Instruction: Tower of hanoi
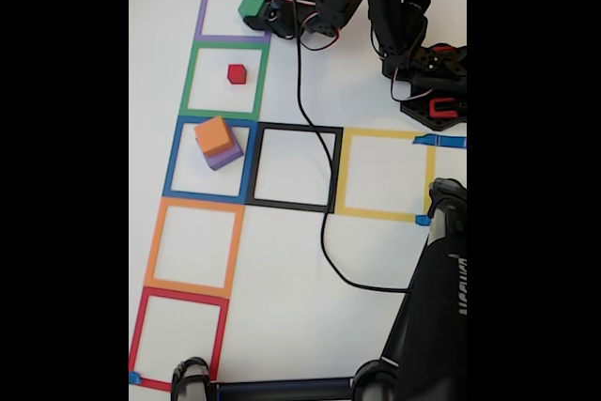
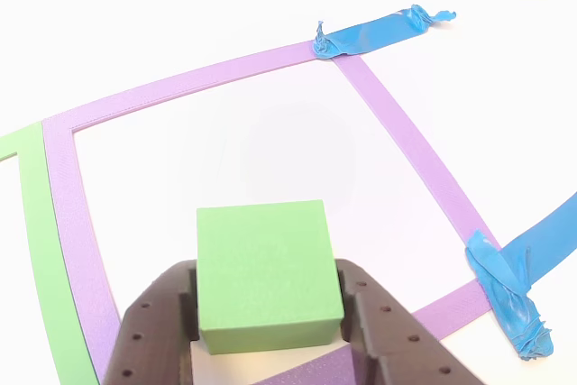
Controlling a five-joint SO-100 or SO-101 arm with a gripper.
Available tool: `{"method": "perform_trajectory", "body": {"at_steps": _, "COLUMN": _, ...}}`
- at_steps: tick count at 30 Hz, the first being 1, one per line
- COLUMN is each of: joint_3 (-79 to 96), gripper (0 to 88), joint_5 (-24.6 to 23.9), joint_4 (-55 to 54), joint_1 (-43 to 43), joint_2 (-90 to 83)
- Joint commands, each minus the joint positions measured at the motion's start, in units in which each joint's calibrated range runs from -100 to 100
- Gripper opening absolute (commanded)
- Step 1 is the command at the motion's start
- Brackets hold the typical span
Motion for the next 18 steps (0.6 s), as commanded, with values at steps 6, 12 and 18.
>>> {"method": "perform_trajectory", "body": {"at_steps": 6, "joint_3": -0.6, "gripper": 4.5, "joint_5": 0.4, "joint_4": 9.5, "joint_1": -2.6, "joint_2": -10.0}}
{"method": "perform_trajectory", "body": {"at_steps": 12, "joint_3": -3.9, "gripper": 4.5, "joint_5": 0.4, "joint_4": 34.4, "joint_1": -4.7, "joint_2": -27.6}}
{"method": "perform_trajectory", "body": {"at_steps": 18, "joint_3": -21.0, "gripper": 4.5, "joint_5": 0.4, "joint_4": 73.6, "joint_1": -6.2, "joint_2": -42.1}}
